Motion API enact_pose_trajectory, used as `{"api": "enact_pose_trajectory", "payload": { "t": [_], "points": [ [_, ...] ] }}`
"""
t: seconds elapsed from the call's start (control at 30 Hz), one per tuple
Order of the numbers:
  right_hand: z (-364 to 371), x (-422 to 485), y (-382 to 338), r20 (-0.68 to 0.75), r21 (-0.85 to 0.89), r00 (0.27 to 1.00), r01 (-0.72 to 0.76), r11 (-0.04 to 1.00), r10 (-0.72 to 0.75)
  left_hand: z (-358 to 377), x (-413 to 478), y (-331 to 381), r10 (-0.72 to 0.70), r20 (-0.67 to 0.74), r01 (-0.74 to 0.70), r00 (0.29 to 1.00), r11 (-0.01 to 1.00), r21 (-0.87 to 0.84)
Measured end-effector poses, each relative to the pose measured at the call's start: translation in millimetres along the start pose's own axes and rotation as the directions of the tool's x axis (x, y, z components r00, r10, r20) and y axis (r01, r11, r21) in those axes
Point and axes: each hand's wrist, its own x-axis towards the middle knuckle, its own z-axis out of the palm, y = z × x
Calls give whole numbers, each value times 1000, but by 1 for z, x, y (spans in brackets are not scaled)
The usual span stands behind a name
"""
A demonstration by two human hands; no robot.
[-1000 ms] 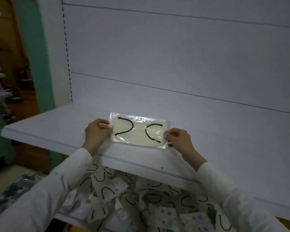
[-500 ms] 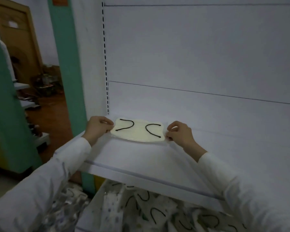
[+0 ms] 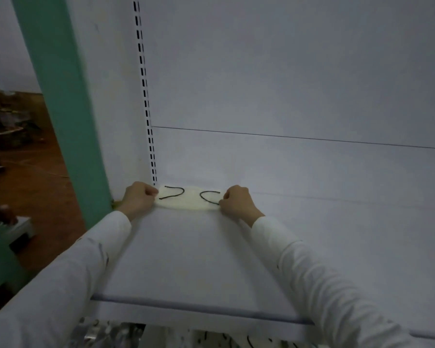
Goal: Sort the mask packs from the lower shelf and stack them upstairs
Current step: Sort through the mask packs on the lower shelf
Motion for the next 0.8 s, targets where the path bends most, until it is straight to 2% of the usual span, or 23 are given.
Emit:
{"api": "enact_pose_trajectory", "payload": {
  "t": [0.17, 0.37, 0.6, 0.8],
  "points": [
    [5, 6, -2, -12, -49, 1000, -11, 999, 11, 4, 12, -3, -7, 50, 5, 999, 1000, 29],
    [2, 7, -1, 2, -145, 1000, 5, 989, -5, 1, 12, 1, 46, 63, -54, 997, 991, 126],
    [-30, -14, 9, -26, -249, 989, 131, 960, -142, -5, -8, 22, 231, 4, -215, 973, 899, 382],
    [-75, -60, 30, -38, -394, 947, 278, 876, -318, 6, -55, 68, 377, 78, -380, 923, 863, 332]
  ]
}}
